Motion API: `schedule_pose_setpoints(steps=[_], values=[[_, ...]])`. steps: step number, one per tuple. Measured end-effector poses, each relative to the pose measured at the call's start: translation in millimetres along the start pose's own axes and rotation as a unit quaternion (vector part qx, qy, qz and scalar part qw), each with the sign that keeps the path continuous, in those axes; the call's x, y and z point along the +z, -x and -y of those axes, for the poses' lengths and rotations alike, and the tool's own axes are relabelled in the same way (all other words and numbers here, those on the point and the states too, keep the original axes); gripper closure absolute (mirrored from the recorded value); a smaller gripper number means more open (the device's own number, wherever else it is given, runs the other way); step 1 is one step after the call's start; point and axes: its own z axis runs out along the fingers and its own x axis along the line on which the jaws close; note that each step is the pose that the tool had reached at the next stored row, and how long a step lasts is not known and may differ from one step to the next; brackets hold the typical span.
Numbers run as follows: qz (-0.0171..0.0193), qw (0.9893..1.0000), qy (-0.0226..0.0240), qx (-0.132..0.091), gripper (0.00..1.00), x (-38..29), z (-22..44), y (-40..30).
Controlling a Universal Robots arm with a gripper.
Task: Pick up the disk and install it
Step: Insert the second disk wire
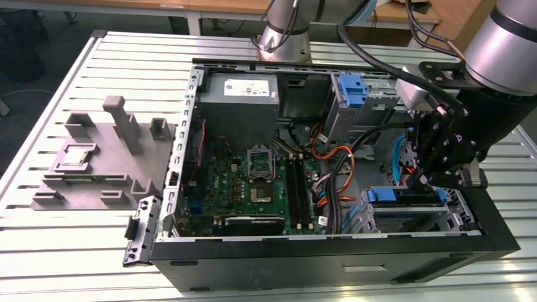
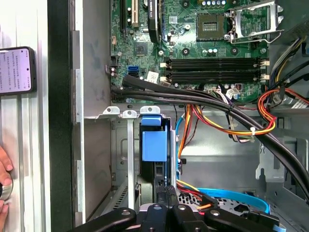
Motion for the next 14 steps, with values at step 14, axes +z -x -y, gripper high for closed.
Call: schedule_pose_setpoints(steps=[14], values=[[0.0001,1.0000,0.0000,0.000,0.90,-23.8,0.1,3.3]])
